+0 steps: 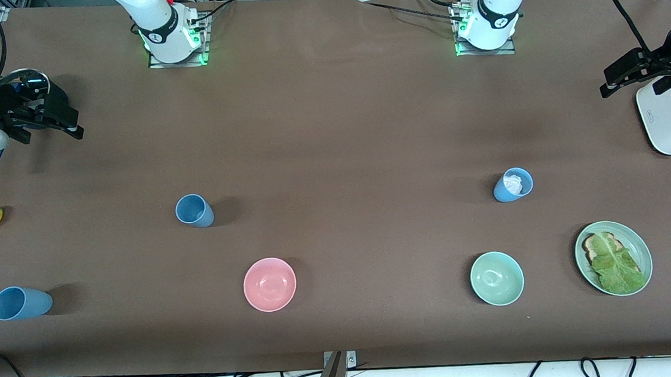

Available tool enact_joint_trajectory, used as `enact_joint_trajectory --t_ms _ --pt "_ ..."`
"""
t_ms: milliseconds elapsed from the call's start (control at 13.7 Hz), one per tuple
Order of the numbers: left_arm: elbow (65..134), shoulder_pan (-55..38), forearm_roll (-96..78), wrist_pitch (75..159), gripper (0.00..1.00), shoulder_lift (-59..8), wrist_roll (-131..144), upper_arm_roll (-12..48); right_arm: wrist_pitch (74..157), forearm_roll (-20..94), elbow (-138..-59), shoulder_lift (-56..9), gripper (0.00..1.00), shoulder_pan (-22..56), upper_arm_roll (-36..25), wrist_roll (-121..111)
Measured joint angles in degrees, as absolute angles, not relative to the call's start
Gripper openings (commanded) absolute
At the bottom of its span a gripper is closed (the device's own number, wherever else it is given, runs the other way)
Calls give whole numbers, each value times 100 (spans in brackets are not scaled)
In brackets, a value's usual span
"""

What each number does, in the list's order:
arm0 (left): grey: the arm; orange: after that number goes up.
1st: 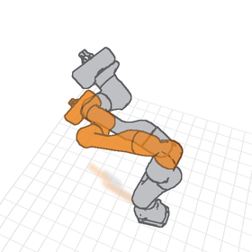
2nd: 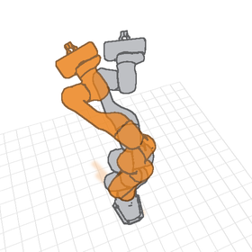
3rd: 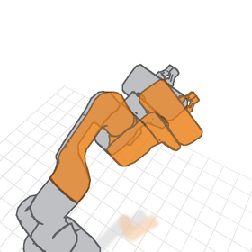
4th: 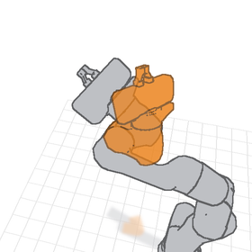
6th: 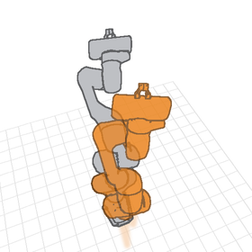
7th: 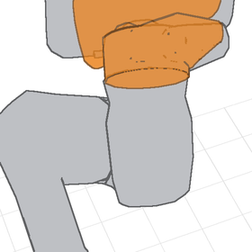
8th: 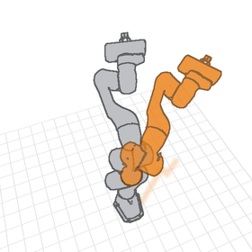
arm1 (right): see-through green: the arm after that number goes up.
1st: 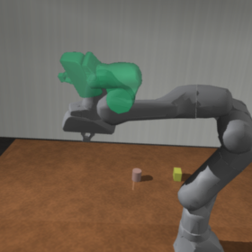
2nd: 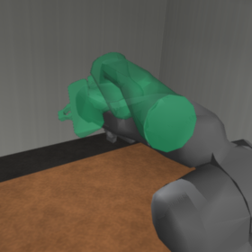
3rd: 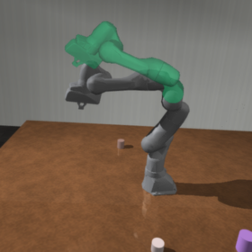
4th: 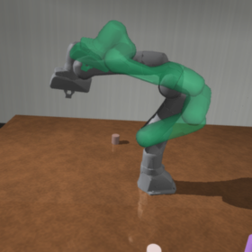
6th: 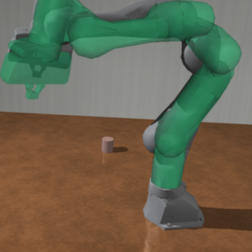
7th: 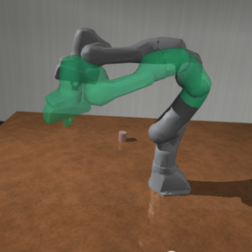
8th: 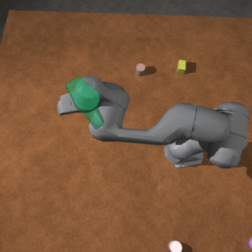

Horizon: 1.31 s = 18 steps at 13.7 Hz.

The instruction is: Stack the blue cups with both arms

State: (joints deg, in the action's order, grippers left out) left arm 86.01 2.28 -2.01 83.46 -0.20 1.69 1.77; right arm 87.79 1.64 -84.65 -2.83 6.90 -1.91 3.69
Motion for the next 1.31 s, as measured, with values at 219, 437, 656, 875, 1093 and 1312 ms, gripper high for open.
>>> enact_joint_trajectory --t_ms 219,437,656,875,1093,1312 --pt "8601 228 -201 8346 100 -20 169 177 8741 164 -8464 -263 100 690 -191 368" --pt "8601 228 -201 8346 100 -42 169 177 8724 164 -8465 -263 100 690 -182 369" --pt "8601 229 -201 8346 100 -157 169 171 8717 163 -8465 -263 100 690 -178 369" --pt "8601 229 -201 8347 100 -235 169 165 8717 162 -8464 -255 100 690 -183 369" --pt "8601 229 -201 8347 100 -305 169 164 8717 162 -8465 -249 100 690 -192 369" --pt "8602 229 -201 8346 100 -412 169 164 8717 162 -8465 -249 100 690 -192 369"
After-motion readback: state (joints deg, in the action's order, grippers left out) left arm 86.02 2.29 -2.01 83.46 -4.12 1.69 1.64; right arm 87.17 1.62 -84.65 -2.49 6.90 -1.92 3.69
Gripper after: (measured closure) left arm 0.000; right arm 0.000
